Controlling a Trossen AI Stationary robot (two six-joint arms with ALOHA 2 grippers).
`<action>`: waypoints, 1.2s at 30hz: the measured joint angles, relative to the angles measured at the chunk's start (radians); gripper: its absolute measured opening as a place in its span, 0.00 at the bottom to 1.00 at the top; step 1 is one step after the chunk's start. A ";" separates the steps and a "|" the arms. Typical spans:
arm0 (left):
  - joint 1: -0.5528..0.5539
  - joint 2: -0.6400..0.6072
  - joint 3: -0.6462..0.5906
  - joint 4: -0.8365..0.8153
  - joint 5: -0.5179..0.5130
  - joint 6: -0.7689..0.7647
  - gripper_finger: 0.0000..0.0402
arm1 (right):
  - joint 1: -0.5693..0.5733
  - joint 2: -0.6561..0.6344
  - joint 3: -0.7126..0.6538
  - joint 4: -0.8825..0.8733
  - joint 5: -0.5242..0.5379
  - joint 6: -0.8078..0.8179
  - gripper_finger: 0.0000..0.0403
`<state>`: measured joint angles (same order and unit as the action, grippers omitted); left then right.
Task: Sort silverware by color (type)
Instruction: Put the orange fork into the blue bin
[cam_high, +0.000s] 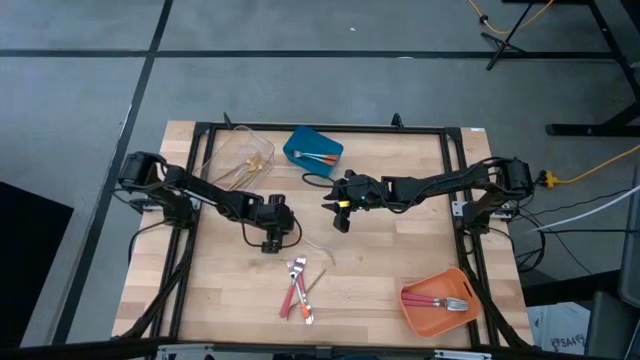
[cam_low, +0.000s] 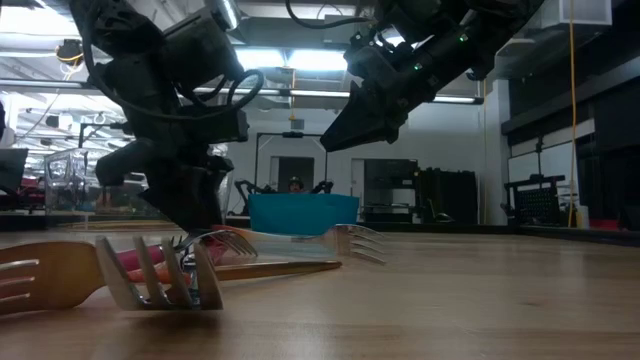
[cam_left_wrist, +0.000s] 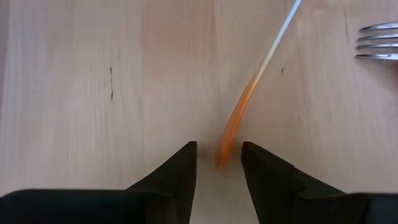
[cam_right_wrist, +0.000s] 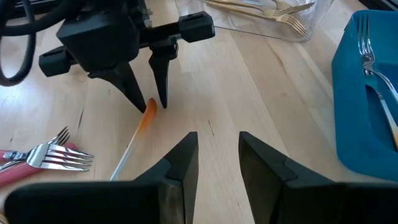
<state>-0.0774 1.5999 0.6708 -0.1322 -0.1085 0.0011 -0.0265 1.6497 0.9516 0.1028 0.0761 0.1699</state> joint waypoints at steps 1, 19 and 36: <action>0.000 0.006 0.001 0.003 0.000 0.000 0.31 | 0.000 0.000 0.000 0.000 0.000 0.000 0.26; -0.001 0.018 0.000 0.024 0.006 -0.048 0.09 | 0.000 -0.003 0.000 -0.004 0.000 0.013 0.26; 0.001 0.023 -0.004 0.238 -0.196 -0.262 0.01 | 0.001 -0.327 0.000 -0.438 0.072 0.037 0.26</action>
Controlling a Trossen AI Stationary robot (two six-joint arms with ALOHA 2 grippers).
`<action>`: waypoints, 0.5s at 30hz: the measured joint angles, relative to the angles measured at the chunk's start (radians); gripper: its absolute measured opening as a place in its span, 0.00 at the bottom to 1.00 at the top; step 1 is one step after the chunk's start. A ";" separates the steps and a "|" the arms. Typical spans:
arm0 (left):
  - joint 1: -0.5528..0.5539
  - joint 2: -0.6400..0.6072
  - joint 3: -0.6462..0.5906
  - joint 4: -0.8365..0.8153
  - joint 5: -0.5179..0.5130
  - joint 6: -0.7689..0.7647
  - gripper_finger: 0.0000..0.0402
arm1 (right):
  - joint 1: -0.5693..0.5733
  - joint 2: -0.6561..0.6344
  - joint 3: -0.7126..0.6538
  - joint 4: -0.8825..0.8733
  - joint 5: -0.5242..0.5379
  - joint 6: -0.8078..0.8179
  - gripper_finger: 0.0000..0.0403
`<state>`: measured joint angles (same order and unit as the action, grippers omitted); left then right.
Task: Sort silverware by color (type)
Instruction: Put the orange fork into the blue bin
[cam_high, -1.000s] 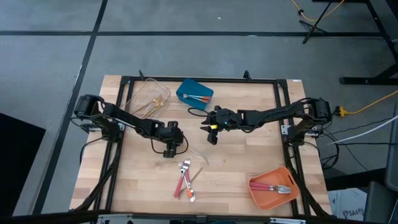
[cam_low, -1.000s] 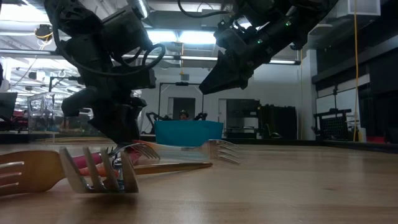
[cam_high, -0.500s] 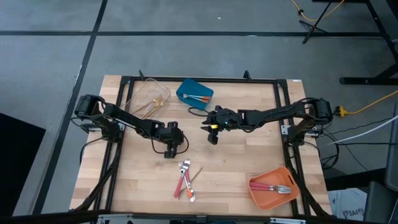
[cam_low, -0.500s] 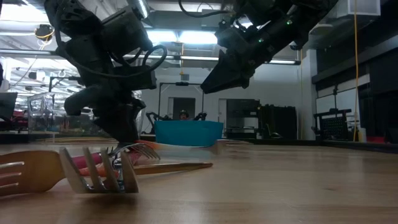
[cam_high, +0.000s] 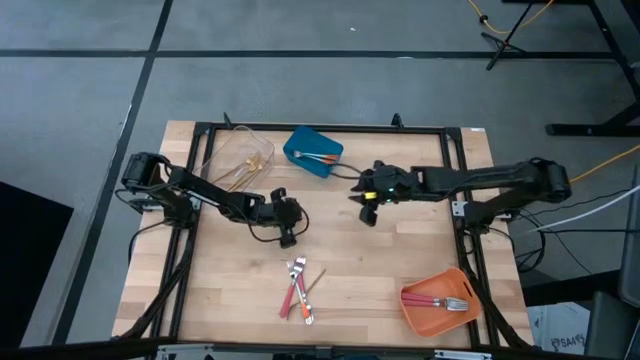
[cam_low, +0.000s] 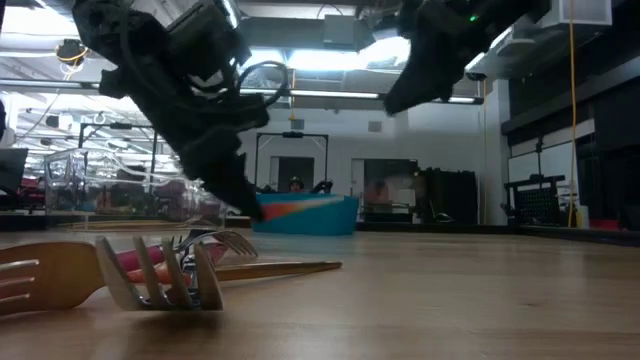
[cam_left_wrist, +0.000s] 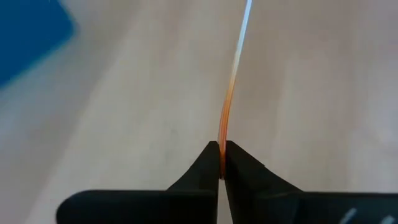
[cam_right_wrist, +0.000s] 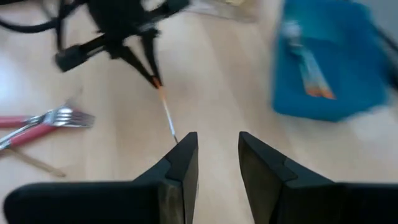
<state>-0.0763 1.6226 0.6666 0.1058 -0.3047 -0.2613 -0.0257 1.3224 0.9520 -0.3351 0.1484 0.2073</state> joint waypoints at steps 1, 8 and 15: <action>-0.001 0.000 0.000 0.027 -0.037 -0.020 0.01 | 0.000 -0.026 0.000 -0.034 0.034 0.021 0.26; 0.000 -0.001 0.000 0.265 -0.327 -0.077 0.01 | 0.000 -0.206 -0.059 -0.125 0.284 0.181 0.26; 0.017 -0.002 0.001 0.430 -0.438 -0.077 0.00 | -0.001 -0.326 -0.236 0.058 0.336 0.283 0.26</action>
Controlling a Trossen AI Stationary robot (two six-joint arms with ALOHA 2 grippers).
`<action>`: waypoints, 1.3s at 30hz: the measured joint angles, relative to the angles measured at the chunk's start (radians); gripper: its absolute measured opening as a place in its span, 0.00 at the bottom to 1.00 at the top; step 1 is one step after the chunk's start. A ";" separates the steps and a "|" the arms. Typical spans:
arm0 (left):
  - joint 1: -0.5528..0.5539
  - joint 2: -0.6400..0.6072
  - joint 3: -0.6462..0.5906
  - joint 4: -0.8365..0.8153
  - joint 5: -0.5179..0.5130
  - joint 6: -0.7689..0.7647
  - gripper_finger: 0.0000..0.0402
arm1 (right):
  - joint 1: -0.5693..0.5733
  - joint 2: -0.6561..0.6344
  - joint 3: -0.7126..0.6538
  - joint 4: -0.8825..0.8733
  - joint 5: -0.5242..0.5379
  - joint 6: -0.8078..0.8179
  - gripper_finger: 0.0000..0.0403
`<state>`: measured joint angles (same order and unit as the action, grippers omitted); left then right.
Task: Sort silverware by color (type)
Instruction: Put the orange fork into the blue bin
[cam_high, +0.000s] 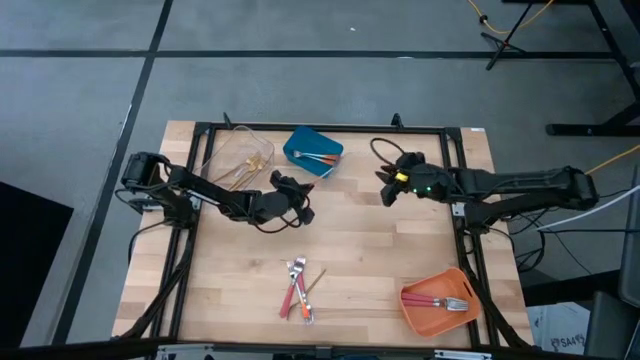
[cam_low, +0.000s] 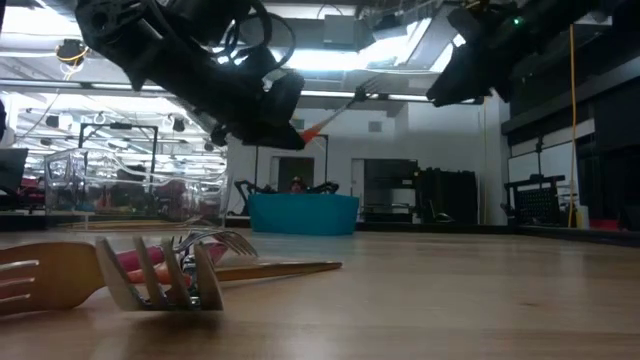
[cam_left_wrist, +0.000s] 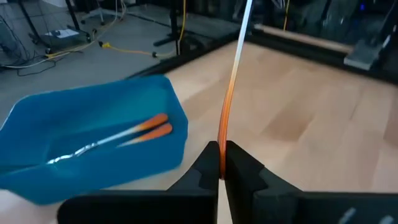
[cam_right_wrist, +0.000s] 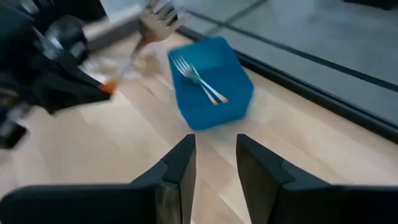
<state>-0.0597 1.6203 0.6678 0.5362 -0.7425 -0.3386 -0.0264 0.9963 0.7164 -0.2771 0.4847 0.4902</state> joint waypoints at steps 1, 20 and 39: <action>0.004 0.000 0.000 0.014 0.000 0.000 0.00 | 0.000 -0.002 -0.030 0.071 -0.010 0.003 0.26; 0.017 -0.001 0.001 0.268 -0.001 0.000 0.00 | 0.000 0.278 -0.255 1.130 -0.164 0.027 0.26; 0.016 -0.001 0.001 0.289 -0.030 0.000 0.01 | 0.000 0.463 -0.062 1.202 0.019 0.017 0.26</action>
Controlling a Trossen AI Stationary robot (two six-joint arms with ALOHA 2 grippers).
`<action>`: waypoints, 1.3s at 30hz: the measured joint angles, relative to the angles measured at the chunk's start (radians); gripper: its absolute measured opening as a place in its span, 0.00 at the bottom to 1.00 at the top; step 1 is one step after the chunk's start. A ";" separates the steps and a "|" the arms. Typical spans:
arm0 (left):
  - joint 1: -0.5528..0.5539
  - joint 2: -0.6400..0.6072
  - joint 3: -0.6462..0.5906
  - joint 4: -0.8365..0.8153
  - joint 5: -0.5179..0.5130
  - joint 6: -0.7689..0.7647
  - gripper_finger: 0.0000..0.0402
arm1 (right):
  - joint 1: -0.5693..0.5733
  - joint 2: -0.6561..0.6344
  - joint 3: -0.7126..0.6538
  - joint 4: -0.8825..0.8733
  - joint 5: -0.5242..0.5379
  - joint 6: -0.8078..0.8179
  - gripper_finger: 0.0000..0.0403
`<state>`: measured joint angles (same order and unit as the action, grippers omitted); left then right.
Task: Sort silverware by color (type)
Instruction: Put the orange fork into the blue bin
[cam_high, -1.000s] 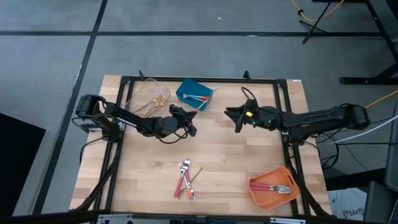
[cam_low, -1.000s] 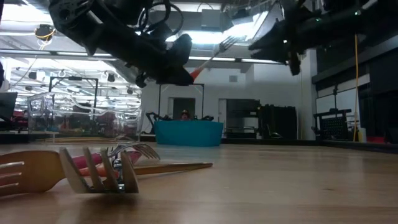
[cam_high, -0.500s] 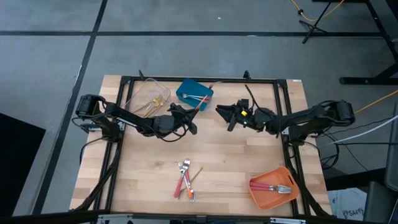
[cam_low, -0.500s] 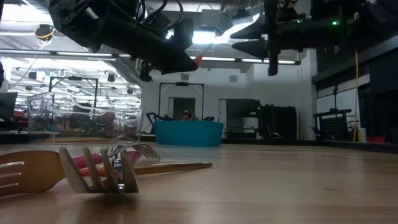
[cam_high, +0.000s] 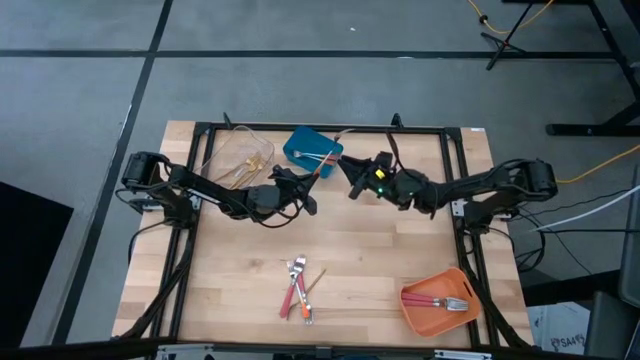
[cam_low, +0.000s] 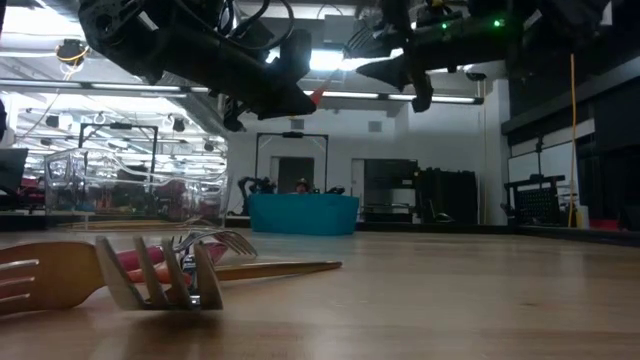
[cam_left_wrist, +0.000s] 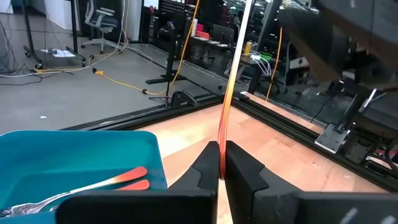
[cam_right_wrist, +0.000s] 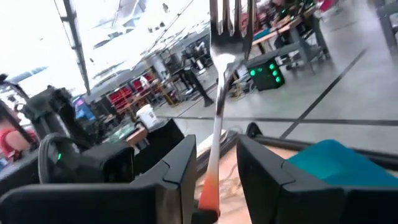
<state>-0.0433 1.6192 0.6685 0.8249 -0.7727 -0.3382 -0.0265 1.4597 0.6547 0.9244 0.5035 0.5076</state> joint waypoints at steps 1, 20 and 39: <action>0.000 0.000 0.000 0.000 0.000 0.000 0.01 | 0.000 0.000 0.007 -0.004 0.004 -0.004 0.26; 0.000 0.000 0.001 0.000 -0.004 0.000 0.02 | 0.000 0.111 0.151 -0.094 0.052 -0.049 0.26; -0.001 -0.001 0.001 -0.002 -0.003 0.000 0.02 | -0.021 0.163 0.219 -0.094 0.106 -0.121 0.26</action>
<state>-0.0441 1.6184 0.6697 0.8234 -0.7757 -0.3382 -0.0471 1.6222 0.8734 0.8307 0.6096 0.3865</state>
